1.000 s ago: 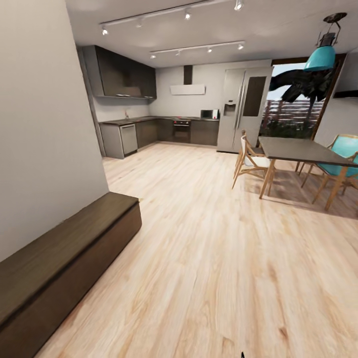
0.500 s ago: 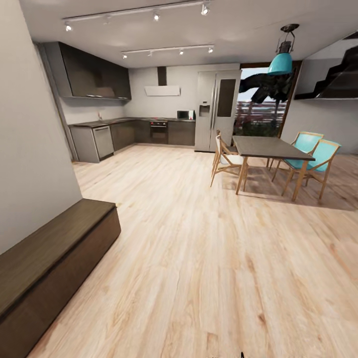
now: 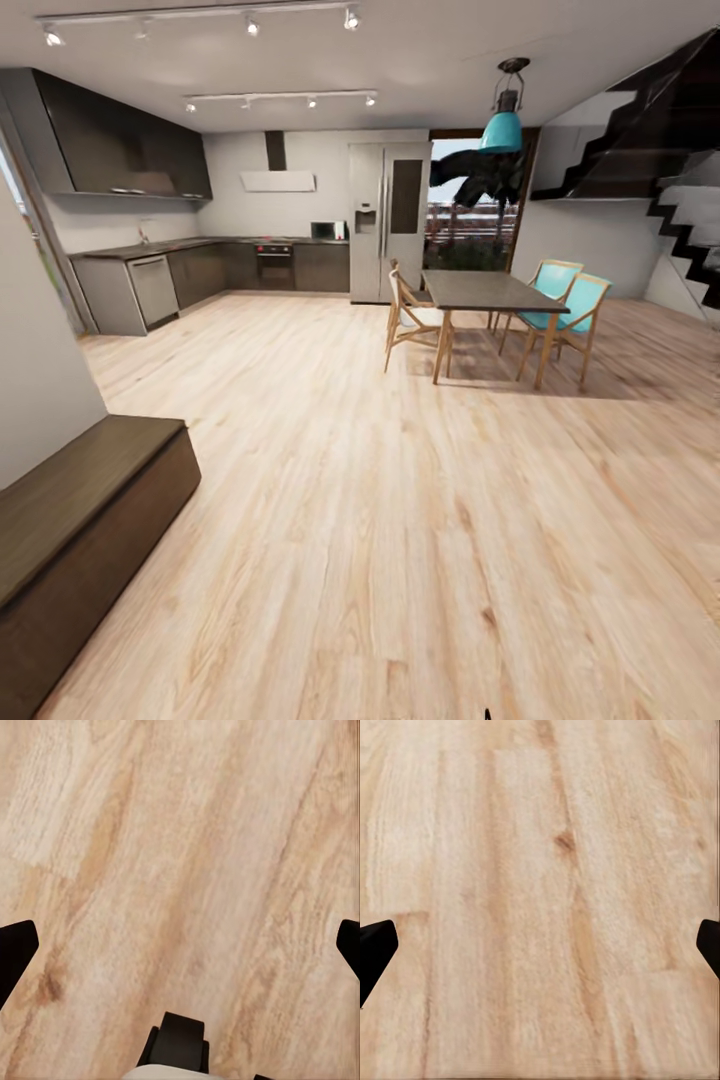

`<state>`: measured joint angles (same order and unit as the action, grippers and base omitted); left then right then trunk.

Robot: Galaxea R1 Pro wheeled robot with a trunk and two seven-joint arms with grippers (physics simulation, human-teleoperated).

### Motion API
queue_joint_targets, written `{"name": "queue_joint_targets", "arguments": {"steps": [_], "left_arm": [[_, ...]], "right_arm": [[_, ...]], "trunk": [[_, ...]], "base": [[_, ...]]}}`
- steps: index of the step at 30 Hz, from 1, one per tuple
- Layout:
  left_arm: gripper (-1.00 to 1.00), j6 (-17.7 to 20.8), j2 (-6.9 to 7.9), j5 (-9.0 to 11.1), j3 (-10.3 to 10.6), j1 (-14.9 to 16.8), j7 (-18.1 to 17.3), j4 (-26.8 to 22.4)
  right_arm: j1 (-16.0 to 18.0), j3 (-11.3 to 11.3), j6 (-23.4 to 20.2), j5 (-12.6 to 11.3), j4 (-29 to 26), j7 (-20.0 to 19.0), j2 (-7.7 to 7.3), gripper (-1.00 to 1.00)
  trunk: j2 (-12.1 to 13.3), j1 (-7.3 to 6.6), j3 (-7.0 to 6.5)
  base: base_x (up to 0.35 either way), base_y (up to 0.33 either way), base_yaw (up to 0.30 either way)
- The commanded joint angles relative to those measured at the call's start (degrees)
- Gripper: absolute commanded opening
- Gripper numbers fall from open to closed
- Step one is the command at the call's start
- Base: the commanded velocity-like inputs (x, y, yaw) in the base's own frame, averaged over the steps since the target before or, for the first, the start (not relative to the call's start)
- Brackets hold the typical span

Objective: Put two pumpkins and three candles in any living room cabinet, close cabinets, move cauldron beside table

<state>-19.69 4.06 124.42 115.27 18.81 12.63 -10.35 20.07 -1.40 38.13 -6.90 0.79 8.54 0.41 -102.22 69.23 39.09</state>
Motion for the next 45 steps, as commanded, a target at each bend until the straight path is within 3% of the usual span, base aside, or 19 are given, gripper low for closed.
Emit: {"name": "queue_joint_targets", "arguments": {"steps": [1, 13, 32, 45], "left_arm": [[1.0, -0.4, 0.07, 0.2, 0.5, 0.1, 0.5, -0.3], [1.0, -0.4, 0.07, 0.2, 0.5, 0.1, 0.5, -0.3], [1.0, -0.4, 0.07, 0.3, 0.5, 0.1, 0.5, -0.3], [1.0, -0.4, -0.1, 0.3, 0.5, 0.1, 0.5, -0.3]], "right_arm": [[0.1, -0.2, 0.2, -0.5, 0.1, 0.0, 0.02, 1.0], [0.1, -0.2, 0.2, -0.5, 0.1, 0.0, 0.02, 1.0], [0.1, -0.2, 0.5, -0.4, 0.1, 0.0, 0.29, 1.0], [0.1, -0.2, 0.5, -0.4, 0.1, 0.0, 0.23, 1.0]], "trunk": [[0.0, -0.01, 0.12], [0.0, -0.01, 1.05], [0.0, -0.01, 1.44], [0.0, -0.01, 1.44]], "base": [[0.0, 0.0, -0.202], [0.058, 0.0, -0.165], [0.323, 0.0, -0.048], [0.328, 0.0, -0.228]]}}
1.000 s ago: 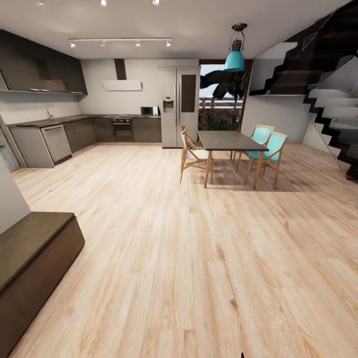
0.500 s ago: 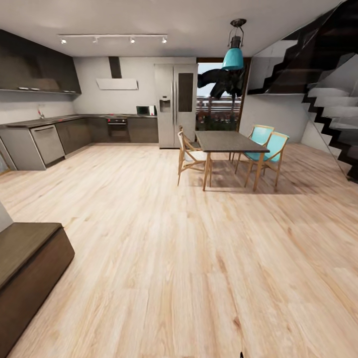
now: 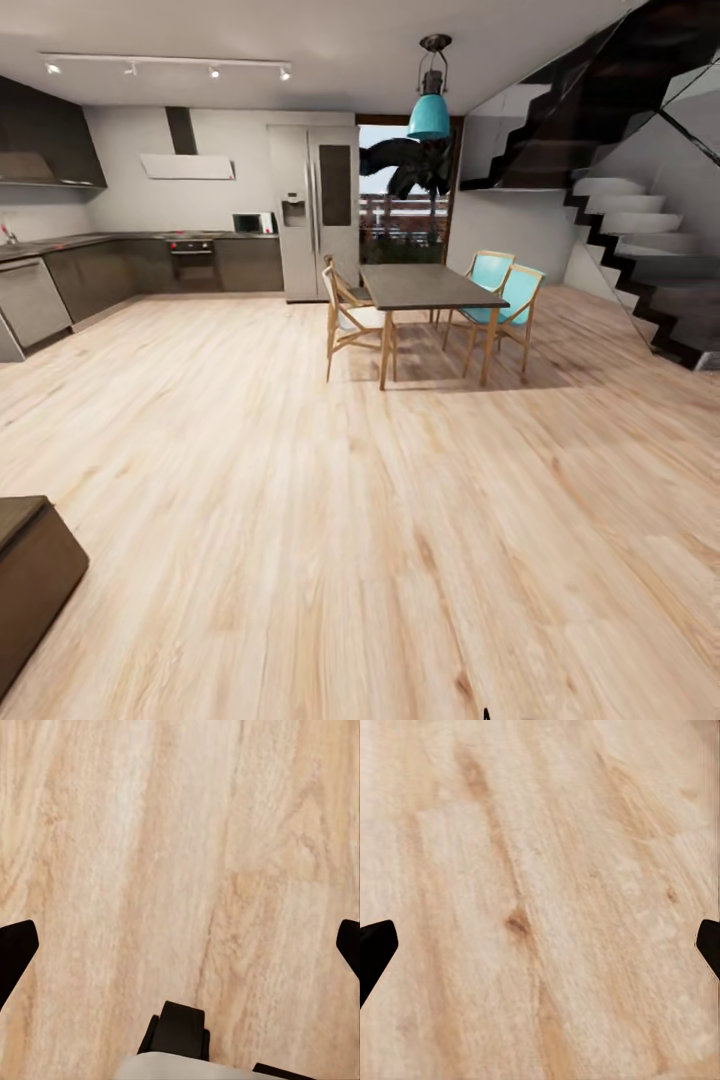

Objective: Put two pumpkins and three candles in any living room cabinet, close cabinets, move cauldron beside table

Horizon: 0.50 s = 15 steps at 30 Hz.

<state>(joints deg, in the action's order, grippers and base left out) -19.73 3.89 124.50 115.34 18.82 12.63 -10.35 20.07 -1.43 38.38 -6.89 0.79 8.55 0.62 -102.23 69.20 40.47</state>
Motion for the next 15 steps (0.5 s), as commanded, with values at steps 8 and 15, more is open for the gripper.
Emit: {"name": "queue_joint_targets", "arguments": {"steps": [8, 15], "left_arm": [[1.0, -0.3, -0.63, 0.1, 0.4, 0.1, 0.5, -0.3], [1.0, -0.3, -0.64, 0.1, 0.4, 0.1, 0.5, -0.3]], "right_arm": [[0.1, -0.2, 0.1, -0.4, 0.1, 0.0, 0.02, 1.0], [0.1, -0.2, 0.1, -0.4, 0.1, 0.0, 0.06, 1.0]], "trunk": [[0.0, 0.03, 0.05], [0.0, 0.03, 0.05]], "base": [[0.328, 0.0, -0.261], [0.328, 0.0, -0.261]]}}
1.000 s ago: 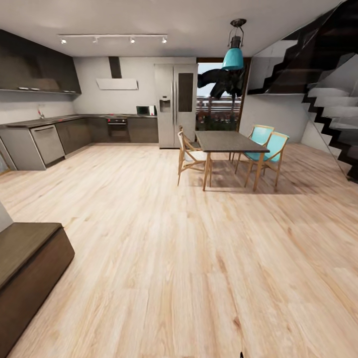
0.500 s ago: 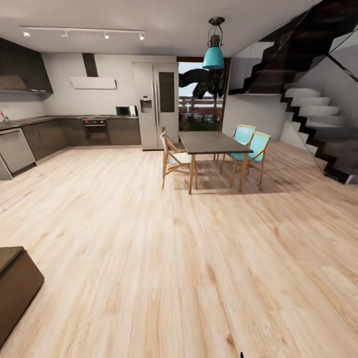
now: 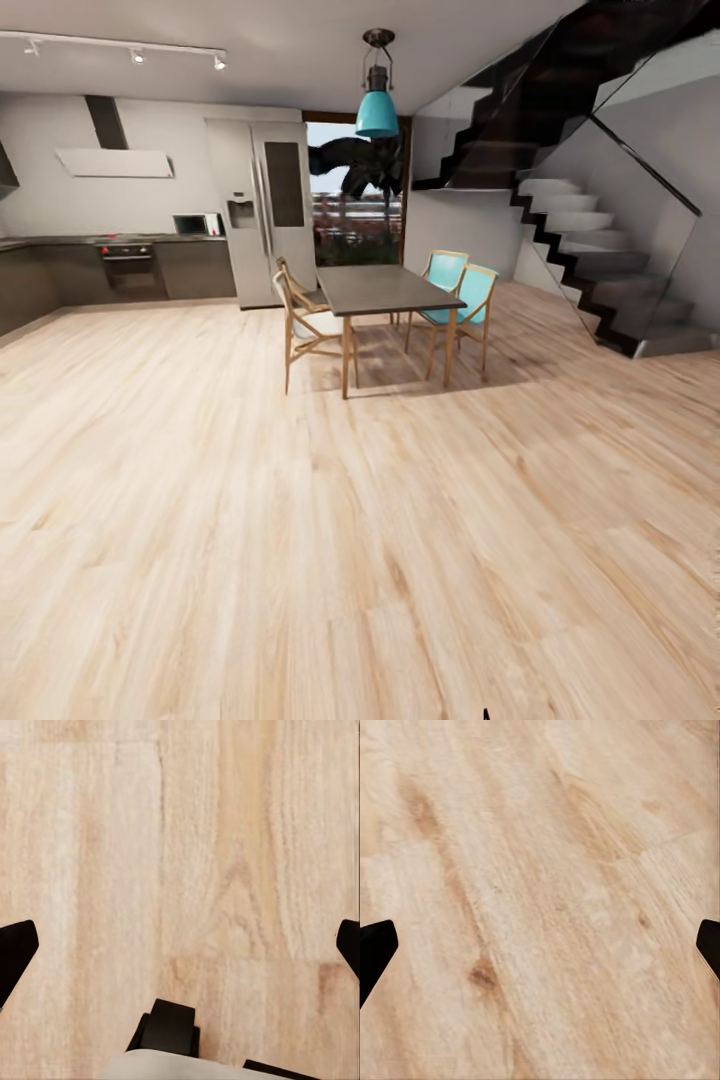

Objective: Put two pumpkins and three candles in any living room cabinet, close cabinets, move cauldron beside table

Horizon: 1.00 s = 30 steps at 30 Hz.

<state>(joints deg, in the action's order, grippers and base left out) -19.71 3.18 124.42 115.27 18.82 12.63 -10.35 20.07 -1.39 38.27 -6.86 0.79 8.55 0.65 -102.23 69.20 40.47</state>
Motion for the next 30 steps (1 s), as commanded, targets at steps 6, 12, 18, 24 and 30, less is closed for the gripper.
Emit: {"name": "queue_joint_targets", "arguments": {"steps": [6, 12, 18, 24, 30], "left_arm": [[1.0, -0.3, 0.07, 0.2, 0.5, 0.1, 0.5, -0.3], [1.0, -0.3, 0.07, 0.2, 0.5, 0.1, 0.5, -0.3], [1.0, -0.3, 0.07, 0.2, 0.5, 0.1, 0.5, -0.3], [1.0, -0.4, 0.07, 0.2, 0.5, 0.1, 0.5, -0.3], [1.0, -0.4, 0.07, 0.3, 0.5, 0.1, 0.5, -0.3]], "right_arm": [[0.1, -0.2, 0.2, -0.5, 0.1, 0.0, -0.01, 1.0], [0.1, -0.3, 0.1, -0.4, 0.1, 0.0, 0.03, 1.0], [0.1, -0.3, 0.1, -0.5, 0.1, 0.0, -0.02, 1.0], [0.1, -0.2, 0.1, -0.4, 0.1, 0.0, -0.04, 1.0], [0.1, -0.2, 0.1, -0.5, 0.1, 0.0, -0.11, 1.0]], "trunk": [[0.0, 0.03, 0.05], [0.0, 0.03, 0.05], [0.0, 0.03, 0.05], [0.0, 0.03, 0.05], [0.0, 0.03, 0.08]], "base": [[0.328, 0.0, -0.261], [0.328, 0.0, -0.261], [0.325, 0.0, -0.261], [0.316, 0.0, -0.261], [0.295, 0.0, -0.265]]}}
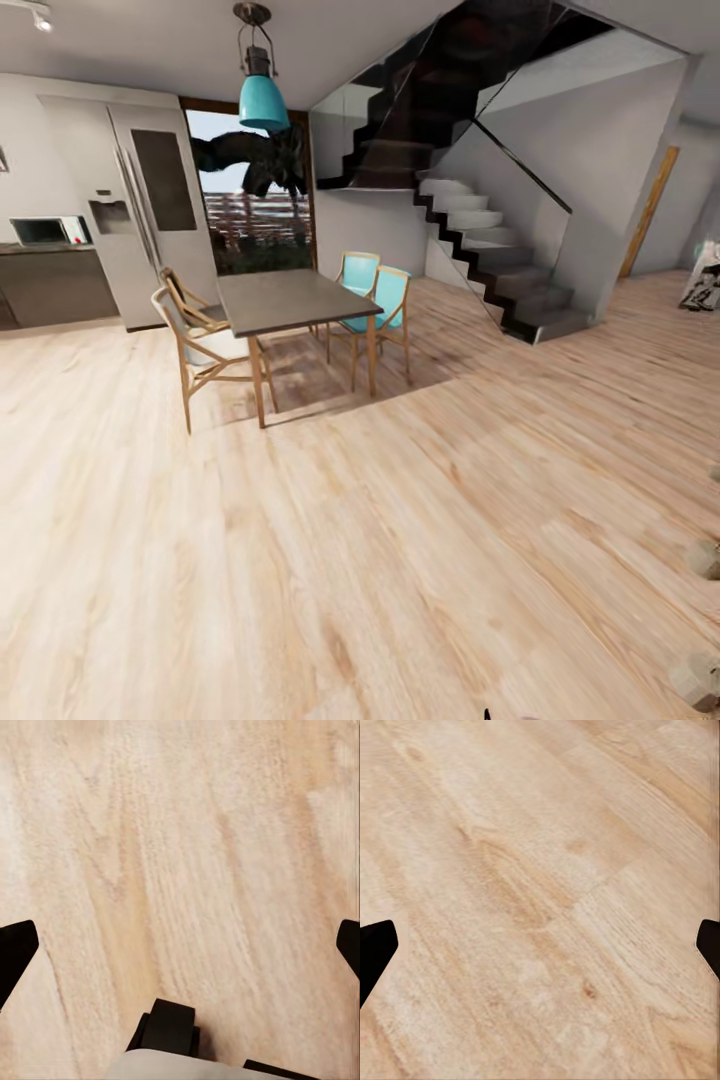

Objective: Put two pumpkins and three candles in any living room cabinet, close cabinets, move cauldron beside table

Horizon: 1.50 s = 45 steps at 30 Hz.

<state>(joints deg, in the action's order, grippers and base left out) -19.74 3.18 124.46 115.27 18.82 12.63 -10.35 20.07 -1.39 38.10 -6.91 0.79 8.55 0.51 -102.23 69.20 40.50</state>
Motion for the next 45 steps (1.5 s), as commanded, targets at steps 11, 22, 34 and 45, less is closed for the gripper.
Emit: {"name": "queue_joint_targets", "arguments": {"steps": [11, 22, 34, 45], "left_arm": [[1.0, -0.4, 0.07, 0.3, 0.5, 0.1, 0.5, -0.3], [1.0, -1.5, 0.07, 0.2, 0.5, 0.1, 0.5, -0.3], [1.0, -2.3, 0.13, 0.3, 0.4, 0.1, 0.5, -0.3], [1.0, -2.3, 0.16, 0.3, 0.3, 0.1, 0.5, -0.3]], "right_arm": [[0.0, 0.0, -2.1, -0.6, 0.0, 0.1, 0.29, 1.0], [0.1, 0.0, -2.3, -0.9, 0.0, 0.1, 0.54, 1.0], [0.1, 0.1, -2.4, -0.9, 0.0, 0.1, 0.51, 1.0], [0.1, 0.0, -4.4, -0.6, -0.7, 0.1, 0.3, 1.0]], "trunk": [[0.0, 0.02, 0.5], [0.0, 0.02, 1.16], [0.0, 0.02, 1.88], [0.0, 0.02, 2.48]], "base": [[0.126, 0.0, -0.264], [0.134, 0.0, -0.234], [0.262, 0.0, -0.205], [0.018, 0.0, -0.21]]}}
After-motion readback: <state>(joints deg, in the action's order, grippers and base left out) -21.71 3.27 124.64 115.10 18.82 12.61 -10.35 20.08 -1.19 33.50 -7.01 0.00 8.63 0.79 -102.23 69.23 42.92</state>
